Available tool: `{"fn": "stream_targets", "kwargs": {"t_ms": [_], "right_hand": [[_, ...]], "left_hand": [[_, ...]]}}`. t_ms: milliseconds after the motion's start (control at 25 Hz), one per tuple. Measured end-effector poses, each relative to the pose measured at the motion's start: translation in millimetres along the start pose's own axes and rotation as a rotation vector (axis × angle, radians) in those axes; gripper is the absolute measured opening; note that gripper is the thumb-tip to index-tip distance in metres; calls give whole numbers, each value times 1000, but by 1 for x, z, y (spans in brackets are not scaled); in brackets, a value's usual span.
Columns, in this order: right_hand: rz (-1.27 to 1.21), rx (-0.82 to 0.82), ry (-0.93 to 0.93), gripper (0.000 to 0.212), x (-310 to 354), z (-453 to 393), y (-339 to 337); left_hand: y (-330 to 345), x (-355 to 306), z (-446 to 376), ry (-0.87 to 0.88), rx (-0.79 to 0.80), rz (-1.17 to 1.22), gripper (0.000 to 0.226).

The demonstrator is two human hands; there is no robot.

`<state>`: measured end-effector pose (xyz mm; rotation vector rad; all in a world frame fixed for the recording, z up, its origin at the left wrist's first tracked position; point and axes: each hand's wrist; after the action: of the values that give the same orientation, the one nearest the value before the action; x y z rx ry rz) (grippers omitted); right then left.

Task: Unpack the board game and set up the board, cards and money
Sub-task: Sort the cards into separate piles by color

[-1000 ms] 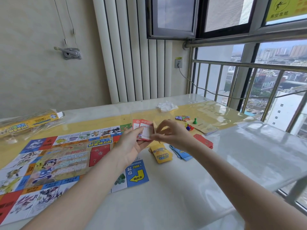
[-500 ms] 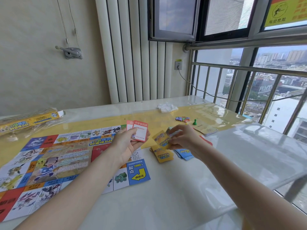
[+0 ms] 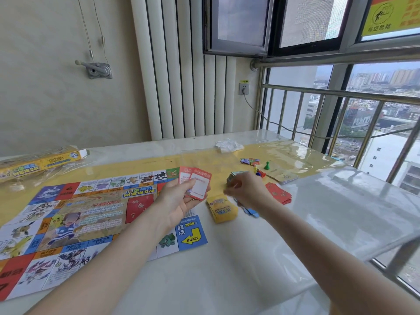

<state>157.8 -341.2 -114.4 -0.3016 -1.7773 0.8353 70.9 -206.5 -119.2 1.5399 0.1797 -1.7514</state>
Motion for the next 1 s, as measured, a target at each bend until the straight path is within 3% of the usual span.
{"fn": "stream_targets", "kwargs": {"t_ms": [80,120,360,440,560,680,720,800,880,1000], "right_hand": [[-377,40,97,19,9,0,-8],[-447,57,109,20,12,1,-11],[-584,-63,103,22,11,-1,-7],[-734,33,107,26,6,-1,-12],[-870,236,47,30,4,2,-15],[-876,150,32,25,1,-2,-17],[-889,105,68,26,-1,-4,-18],[-930,80,141,25,-5,-6,-23],[-964,117,170,24,-7,-7,-28],[-933,118,181,18,-3,-7,-31]], "left_hand": [[4,-2,3,28,64,-20,11],[7,-4,5,47,94,-42,11],[25,-3,15,109,201,-194,17],[32,1,15,292,217,-469,26],[36,9,5,672,91,-952,42],[43,15,8,870,50,-1203,55],[44,15,9,840,95,-1169,61],[41,9,12,609,173,-840,68],[35,0,9,369,166,-454,57],[29,-5,5,218,128,-290,33]]}}
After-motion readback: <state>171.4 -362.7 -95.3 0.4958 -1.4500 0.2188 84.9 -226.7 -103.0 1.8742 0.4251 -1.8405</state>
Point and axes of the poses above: each hand's wrist, its own z-axis away from the middle knuckle, its own y-axis out of the palm, x = y × z, and after that the axes turned 10 degrees about -x, right-handed
